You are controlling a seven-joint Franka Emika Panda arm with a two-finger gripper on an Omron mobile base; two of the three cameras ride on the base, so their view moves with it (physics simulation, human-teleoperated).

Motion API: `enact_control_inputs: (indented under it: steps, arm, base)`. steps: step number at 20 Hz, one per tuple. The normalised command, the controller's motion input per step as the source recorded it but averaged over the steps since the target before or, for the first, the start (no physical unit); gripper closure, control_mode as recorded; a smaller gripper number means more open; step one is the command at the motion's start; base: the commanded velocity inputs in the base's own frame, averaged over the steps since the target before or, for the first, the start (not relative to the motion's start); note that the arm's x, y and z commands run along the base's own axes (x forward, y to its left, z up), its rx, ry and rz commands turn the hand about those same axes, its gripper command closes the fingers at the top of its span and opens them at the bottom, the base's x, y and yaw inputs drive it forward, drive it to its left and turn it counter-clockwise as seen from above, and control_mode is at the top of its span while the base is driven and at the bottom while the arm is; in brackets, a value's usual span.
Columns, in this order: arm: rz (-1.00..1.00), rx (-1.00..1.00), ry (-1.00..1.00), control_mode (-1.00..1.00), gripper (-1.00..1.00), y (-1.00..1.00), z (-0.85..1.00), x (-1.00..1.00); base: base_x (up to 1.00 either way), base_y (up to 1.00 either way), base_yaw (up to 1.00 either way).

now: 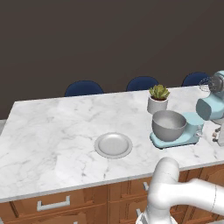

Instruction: Add butter and sugar cubes to the stand mixer bowl and then turn on the stand mixer to begin making frosting.

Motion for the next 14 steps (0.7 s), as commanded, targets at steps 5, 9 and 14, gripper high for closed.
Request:
enact_control_inputs:
  steps: [5,9,14]
  arm:
    - [0.00,0.00,0.00,-1.00,-1.00,0.00,-0.26,0.07]
    - [0.00,0.00,0.00,-1.00,-1.00,0.00,-0.22,0.10]
    - [0.00,0.00,0.03,-1.00,-1.00,0.00,-0.27,0.13]
  base:
    - [0.00,0.00,0.00]
    - [0.00,0.00,0.00]
    - [0.00,0.00,0.00]
